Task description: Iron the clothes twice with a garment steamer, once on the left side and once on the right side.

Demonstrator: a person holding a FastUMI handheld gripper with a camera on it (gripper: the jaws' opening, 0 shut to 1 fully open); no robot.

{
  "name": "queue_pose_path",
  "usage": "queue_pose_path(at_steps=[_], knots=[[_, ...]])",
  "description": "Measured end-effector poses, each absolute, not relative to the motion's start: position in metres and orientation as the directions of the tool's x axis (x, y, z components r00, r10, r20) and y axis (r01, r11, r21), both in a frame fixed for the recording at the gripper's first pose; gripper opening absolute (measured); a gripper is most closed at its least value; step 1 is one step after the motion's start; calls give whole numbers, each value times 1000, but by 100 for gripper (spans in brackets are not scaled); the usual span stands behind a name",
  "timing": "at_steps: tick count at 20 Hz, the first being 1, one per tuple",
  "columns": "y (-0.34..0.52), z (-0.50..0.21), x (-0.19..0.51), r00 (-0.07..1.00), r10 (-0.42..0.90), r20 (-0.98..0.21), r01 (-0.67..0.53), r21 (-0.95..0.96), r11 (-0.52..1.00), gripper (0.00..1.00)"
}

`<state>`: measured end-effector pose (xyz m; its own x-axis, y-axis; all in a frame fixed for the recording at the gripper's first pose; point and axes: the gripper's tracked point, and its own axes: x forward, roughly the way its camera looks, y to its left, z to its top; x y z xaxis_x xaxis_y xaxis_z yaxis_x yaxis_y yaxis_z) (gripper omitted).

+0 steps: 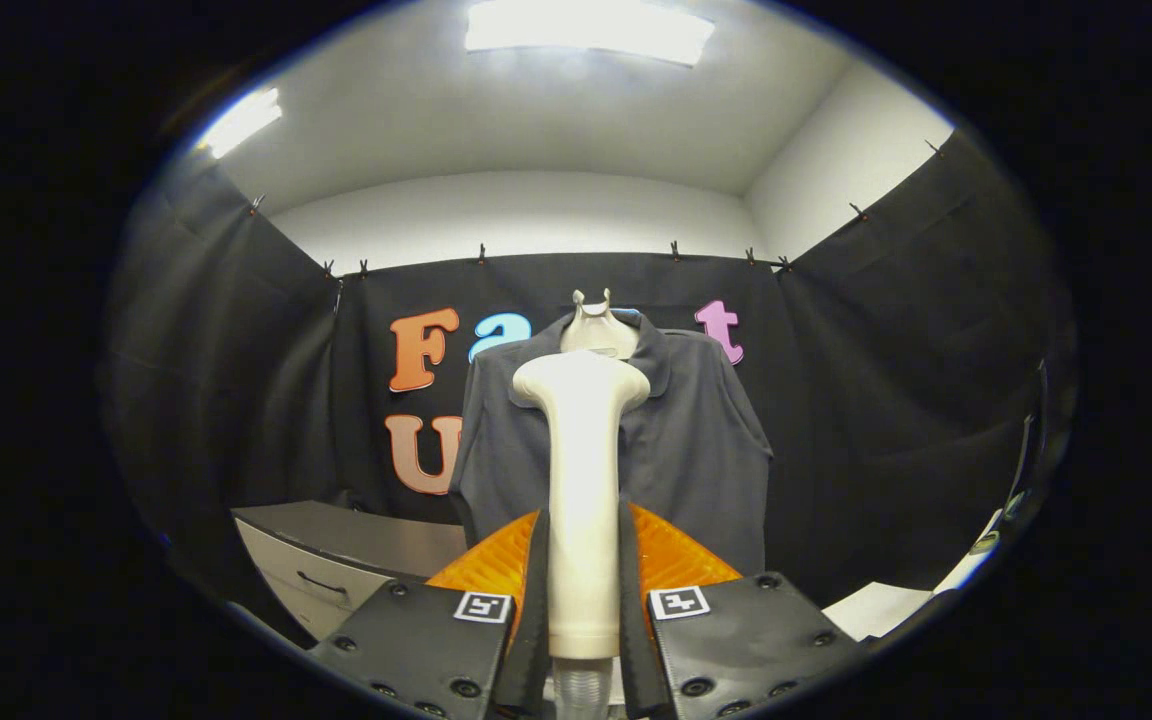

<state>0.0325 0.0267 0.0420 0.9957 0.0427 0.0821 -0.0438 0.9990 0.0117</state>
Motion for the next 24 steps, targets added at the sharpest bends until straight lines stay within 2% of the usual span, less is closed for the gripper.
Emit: queue_pose_path(at_steps=[10, 24], knots=[[12, -17, 41, 999, 32, 4, -32, 32, 999, 37], [39, -33, 84, 999, 54, -10, -54, 11, 999, 37]])
